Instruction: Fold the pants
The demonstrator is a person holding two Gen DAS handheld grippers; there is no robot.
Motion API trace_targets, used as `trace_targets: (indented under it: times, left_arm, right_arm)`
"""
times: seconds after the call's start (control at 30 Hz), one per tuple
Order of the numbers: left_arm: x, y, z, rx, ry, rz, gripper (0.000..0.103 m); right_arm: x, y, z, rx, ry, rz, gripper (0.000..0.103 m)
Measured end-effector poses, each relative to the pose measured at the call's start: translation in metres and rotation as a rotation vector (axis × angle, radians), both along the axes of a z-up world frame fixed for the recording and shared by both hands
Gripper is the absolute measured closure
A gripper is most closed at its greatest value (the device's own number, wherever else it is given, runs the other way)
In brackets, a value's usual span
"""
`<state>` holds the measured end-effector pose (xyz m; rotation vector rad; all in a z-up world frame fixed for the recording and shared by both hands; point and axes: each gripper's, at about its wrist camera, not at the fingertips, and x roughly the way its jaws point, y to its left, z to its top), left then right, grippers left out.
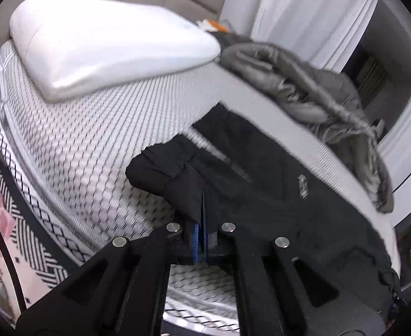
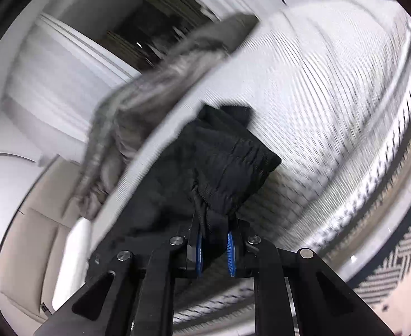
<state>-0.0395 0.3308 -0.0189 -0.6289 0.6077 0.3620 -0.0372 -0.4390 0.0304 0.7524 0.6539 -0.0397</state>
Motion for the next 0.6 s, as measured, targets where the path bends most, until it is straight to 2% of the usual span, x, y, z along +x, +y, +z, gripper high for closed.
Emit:
trace_targets:
  times: [0.13, 0.3, 0.47, 0.53, 0.6]
  left_arm:
    - [0.020, 0.003, 0.026, -0.029, -0.051, 0.008, 0.103]
    - [0.077, 0.008, 0.065, 0.018, -0.061, -0.004, 0.103]
    - [0.179, 0.018, 0.079, 0.036, -0.008, -0.011, 0.103]
    - [0.228, 0.025, 0.071, 0.040, 0.047, -0.001, 0.103]
    - [0.269, 0.029, 0.057, 0.059, 0.111, 0.011, 0.102]
  right_arm:
    - [0.010, 0.005, 0.032, -0.009, -0.083, -0.028, 0.090]
    - [0.070, 0.012, 0.067, -0.057, -0.103, -0.049, 0.090]
    - [0.169, 0.015, 0.084, -0.119, -0.076, -0.058, 0.090]
    - [0.219, 0.018, 0.080, -0.133, -0.044, -0.066, 0.090]
    - [0.267, 0.020, 0.068, -0.155, 0.015, -0.068, 0.082]
